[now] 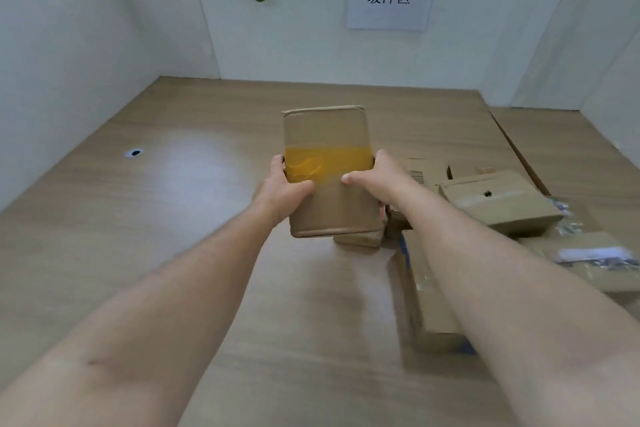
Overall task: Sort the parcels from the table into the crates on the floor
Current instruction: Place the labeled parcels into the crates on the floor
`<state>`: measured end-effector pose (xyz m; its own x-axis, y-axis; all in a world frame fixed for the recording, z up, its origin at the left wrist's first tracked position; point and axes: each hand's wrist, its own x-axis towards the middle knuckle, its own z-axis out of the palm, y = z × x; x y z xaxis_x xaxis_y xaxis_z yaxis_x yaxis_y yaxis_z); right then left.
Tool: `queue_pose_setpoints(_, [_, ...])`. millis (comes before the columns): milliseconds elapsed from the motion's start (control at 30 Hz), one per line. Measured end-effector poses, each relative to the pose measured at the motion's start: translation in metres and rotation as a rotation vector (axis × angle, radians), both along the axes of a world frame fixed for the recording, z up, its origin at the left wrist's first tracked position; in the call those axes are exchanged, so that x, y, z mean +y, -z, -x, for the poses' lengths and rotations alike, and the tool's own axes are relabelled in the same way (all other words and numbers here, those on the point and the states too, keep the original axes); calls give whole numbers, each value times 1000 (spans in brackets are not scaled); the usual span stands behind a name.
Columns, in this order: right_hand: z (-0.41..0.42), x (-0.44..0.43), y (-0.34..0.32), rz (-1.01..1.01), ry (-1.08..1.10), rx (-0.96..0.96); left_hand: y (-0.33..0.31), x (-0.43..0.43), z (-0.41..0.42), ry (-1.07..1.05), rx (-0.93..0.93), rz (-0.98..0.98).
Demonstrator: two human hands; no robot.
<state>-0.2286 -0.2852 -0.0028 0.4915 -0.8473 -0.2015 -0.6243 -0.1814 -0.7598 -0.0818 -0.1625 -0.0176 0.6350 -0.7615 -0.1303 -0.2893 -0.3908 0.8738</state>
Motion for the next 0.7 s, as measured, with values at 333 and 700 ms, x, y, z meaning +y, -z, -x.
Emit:
queue_pose_setpoints(333, [-34,83,27,-149,-189,-52,12,105,-10,-332,-5,-95])
queue_pose_setpoints(700, [-95,175,23,-274,-323,-13,14,215,-46,-484,173,-74])
